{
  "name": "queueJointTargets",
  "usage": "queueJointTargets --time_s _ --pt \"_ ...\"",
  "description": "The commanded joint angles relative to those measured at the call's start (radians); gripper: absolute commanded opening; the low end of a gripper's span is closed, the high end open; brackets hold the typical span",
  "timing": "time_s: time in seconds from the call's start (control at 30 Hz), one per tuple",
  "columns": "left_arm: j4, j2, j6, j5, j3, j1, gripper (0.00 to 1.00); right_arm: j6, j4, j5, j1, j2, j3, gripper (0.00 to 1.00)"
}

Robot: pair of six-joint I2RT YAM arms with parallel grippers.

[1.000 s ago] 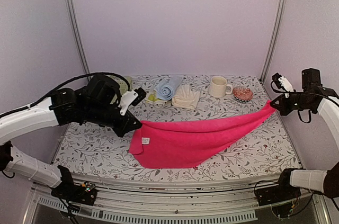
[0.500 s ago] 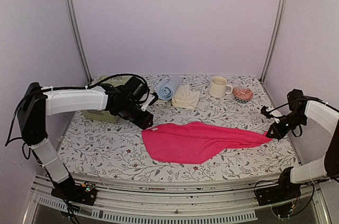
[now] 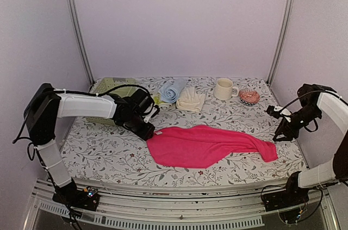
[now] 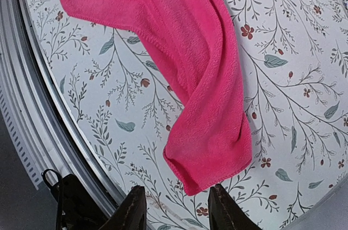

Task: Roll the towels
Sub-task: Flatten out the towel at the center of the board.

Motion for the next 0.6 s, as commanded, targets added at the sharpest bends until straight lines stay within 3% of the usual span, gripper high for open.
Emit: queueJointTargets --time_s 0.0,0.3,0.5,0.57 --pt "0.036 0.032 0.026 -0.025 0.014 0.039 0.53 0.12 0.112 -0.011 -0.002 0.092 0.028 0.42" --pt "0.106 0.106 0.079 0.032 0.03 0.065 0.44 0.384 0.379 0.138 -0.003 0.332 0.097 0.42" --pt "0.105 0.127 0.09 0.031 0.037 0.069 0.19 0.435 0.338 0.112 -0.001 0.519 0.15 0.42" --pt "0.109 0.118 0.089 0.025 0.032 0.073 0.1 0.422 0.308 0.096 -0.002 0.541 0.142 0.47"
